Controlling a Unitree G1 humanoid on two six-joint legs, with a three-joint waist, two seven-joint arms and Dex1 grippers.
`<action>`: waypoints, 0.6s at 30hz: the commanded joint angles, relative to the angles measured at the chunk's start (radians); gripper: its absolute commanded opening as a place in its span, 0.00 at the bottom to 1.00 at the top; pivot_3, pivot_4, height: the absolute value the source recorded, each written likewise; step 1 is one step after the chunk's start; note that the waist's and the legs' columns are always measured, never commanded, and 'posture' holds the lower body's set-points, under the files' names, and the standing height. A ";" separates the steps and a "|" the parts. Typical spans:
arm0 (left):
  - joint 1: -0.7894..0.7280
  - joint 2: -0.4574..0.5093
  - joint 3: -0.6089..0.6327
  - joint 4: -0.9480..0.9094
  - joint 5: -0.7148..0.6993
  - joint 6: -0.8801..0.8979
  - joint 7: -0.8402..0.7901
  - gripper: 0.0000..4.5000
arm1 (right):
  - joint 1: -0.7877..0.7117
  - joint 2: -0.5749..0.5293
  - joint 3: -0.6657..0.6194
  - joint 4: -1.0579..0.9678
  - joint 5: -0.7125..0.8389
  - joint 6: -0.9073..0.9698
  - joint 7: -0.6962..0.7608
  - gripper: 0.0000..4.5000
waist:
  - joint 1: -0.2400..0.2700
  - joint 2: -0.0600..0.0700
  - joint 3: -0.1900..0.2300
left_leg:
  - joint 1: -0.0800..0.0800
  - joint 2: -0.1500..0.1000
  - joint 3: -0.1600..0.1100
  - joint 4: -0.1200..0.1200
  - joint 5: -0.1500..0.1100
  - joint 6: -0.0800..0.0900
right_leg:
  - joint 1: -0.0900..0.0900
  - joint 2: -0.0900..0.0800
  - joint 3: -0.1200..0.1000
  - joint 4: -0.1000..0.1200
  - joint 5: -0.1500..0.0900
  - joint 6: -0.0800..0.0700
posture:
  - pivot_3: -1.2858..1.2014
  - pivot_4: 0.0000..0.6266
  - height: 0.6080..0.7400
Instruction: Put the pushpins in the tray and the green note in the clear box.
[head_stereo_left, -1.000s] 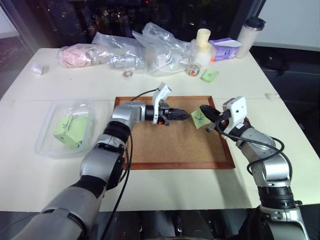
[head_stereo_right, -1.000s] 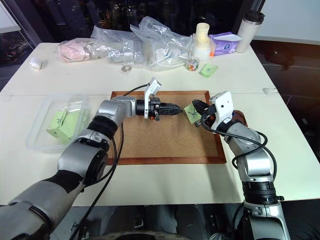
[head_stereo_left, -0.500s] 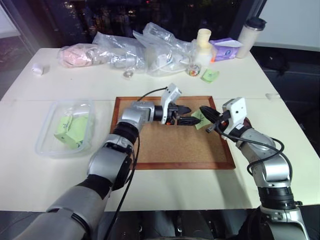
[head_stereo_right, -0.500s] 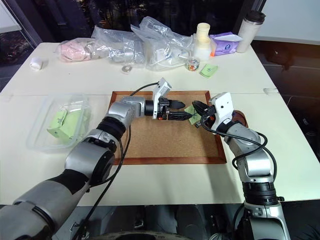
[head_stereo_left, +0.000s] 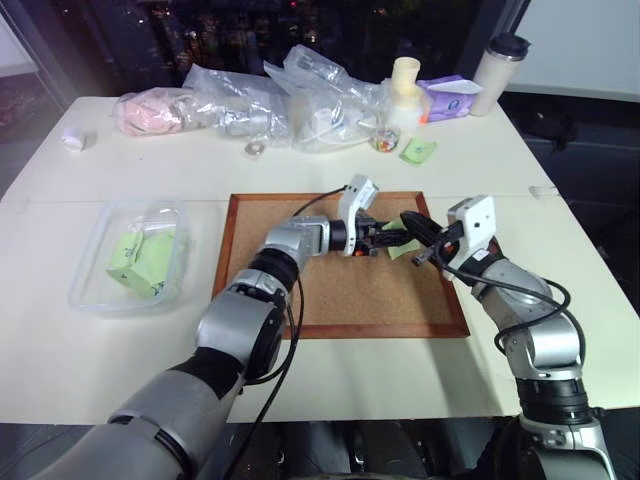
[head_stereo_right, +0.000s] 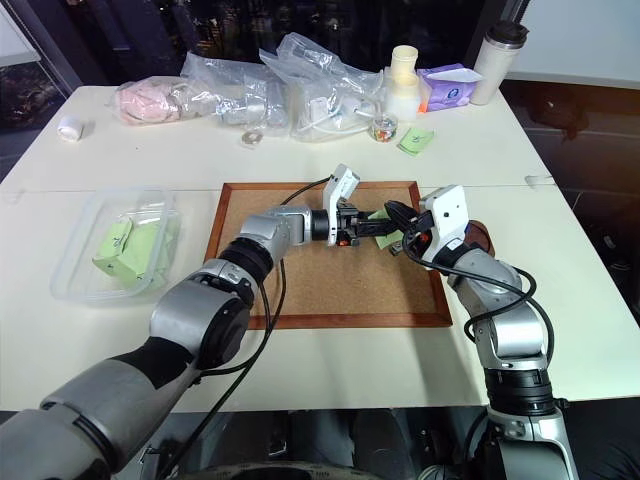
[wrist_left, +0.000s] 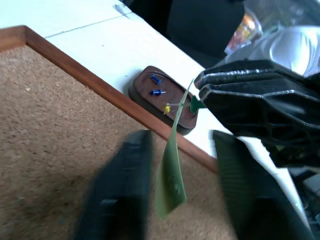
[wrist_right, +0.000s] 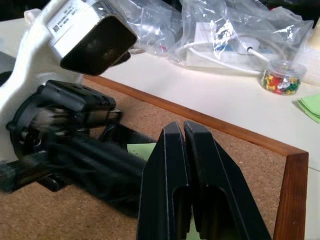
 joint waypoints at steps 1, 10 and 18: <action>-0.036 -0.009 0.042 -0.018 -0.035 0.023 -0.012 0.01 | 0.006 0.018 -0.021 -0.034 0.033 0.006 -0.013 0.00 | 0.000 0.000 0.000 | 0.000 0.000 0.000 0.000 0.000 0.000 | 0.000 0.000 0.000 0.000 0.000 0.000 | 0.52 0.24 0.95; -0.043 -0.003 0.084 -0.024 -0.054 0.114 0.002 0.00 | 0.010 0.096 -0.127 -0.041 0.214 0.103 -0.062 0.00 | 0.002 0.000 0.000 | 0.000 0.000 0.000 0.000 0.000 0.000 | 0.000 0.000 0.000 0.000 0.000 0.000 | 0.52 0.24 0.95; -0.044 -0.001 0.090 -0.033 -0.060 0.153 0.005 0.00 | 0.012 0.119 -0.166 -0.041 0.297 0.129 -0.103 0.00 | 0.001 0.000 0.000 | 0.000 0.000 0.000 0.000 0.000 0.000 | 0.000 0.000 0.000 0.000 0.000 0.000 | 0.52 0.24 0.95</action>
